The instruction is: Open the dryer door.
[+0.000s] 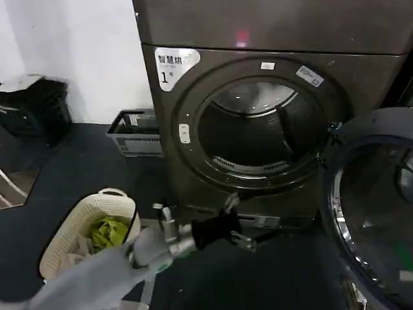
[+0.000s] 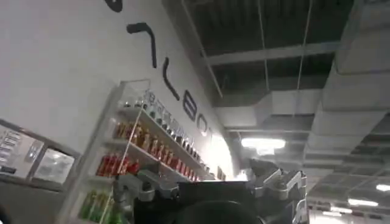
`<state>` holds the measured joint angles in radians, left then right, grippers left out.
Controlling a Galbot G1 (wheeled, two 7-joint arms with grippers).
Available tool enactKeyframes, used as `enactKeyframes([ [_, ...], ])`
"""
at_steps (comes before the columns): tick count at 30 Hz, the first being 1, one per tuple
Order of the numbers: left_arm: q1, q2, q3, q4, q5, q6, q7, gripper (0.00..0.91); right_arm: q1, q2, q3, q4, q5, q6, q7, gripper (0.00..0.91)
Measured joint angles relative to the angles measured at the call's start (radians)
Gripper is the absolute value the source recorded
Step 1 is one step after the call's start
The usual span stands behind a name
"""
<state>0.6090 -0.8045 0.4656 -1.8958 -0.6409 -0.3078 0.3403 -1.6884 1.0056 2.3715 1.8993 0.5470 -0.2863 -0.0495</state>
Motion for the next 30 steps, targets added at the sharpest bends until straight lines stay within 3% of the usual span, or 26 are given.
enactKeyframes([
  [18,0.205,0.328,-0.218,-0.079,0.107,0.214,-0.073,0.907,0.037,-0.012,-0.012,-0.034,-0.1,-0.005,-0.007,0.907],
  [25,0.233,0.424,-0.235,-0.067,0.144,0.266,-0.103,0.907,0.035,-0.027,0.01,-0.062,-0.159,-0.028,-0.011,0.907],
  [30,0.243,0.496,-0.245,-0.061,0.194,0.332,-0.102,0.907,0.033,-0.034,0.013,-0.078,-0.162,-0.026,-0.014,0.907],
])
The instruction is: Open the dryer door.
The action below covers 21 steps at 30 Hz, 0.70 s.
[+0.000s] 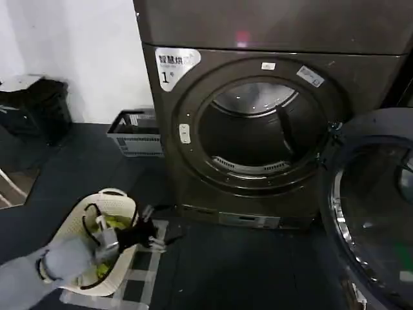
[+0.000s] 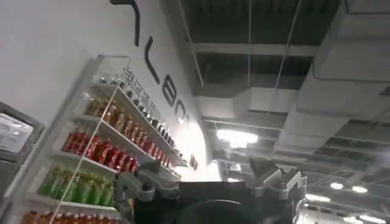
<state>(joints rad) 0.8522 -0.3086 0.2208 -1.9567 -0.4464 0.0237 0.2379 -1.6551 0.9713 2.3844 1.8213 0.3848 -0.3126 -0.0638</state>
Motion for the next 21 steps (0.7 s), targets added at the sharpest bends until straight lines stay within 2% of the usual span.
enactKeyframes([
  [4,0.007,0.054,-0.015,0.012,0.026,0.06,0.029,0.907,-0.003,-0.008,0.009,-0.013,0.0,0.0,-0.009,0.907],
  [15,0.007,0.184,-0.032,0.063,0.106,0.119,0.14,0.907,0.005,-0.024,0.02,-0.049,-0.005,-0.001,-0.017,0.907],
  [21,0.009,0.245,-0.046,0.101,0.176,0.149,0.25,0.907,0.016,-0.024,0.006,-0.047,-0.008,0.001,-0.018,0.907],
])
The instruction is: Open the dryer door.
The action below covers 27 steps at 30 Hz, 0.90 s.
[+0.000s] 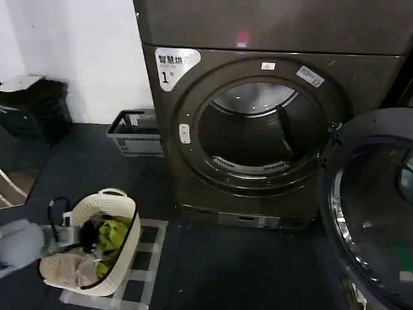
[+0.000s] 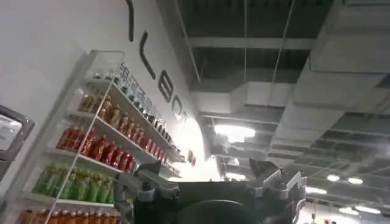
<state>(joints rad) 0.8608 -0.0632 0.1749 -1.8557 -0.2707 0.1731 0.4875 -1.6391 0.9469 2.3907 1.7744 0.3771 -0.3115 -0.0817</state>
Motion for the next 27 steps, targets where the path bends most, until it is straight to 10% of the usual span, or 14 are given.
enactKeyframes([
  [27,0.005,0.04,-0.019,0.085,0.139,-0.013,0.082,0.907,0.021,0.013,-0.05,0.022,0.003,0.022,-0.038,0.907],
])
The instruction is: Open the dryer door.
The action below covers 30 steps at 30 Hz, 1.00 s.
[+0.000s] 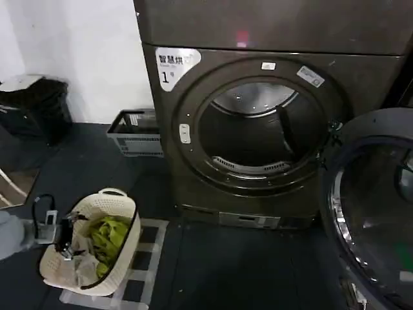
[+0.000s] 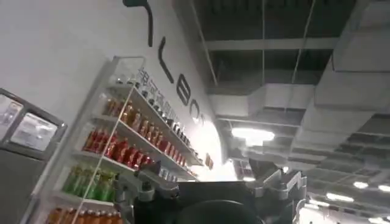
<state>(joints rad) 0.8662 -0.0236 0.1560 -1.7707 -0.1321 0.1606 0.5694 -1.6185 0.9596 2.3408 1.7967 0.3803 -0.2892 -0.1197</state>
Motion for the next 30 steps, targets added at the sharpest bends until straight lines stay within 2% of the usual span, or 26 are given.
enactKeyframes([
  [30,-0.003,-0.018,-0.005,0.05,0.122,-0.084,0.067,0.907,-0.004,0.022,0.007,0.036,-0.003,-0.016,0.002,0.907],
])
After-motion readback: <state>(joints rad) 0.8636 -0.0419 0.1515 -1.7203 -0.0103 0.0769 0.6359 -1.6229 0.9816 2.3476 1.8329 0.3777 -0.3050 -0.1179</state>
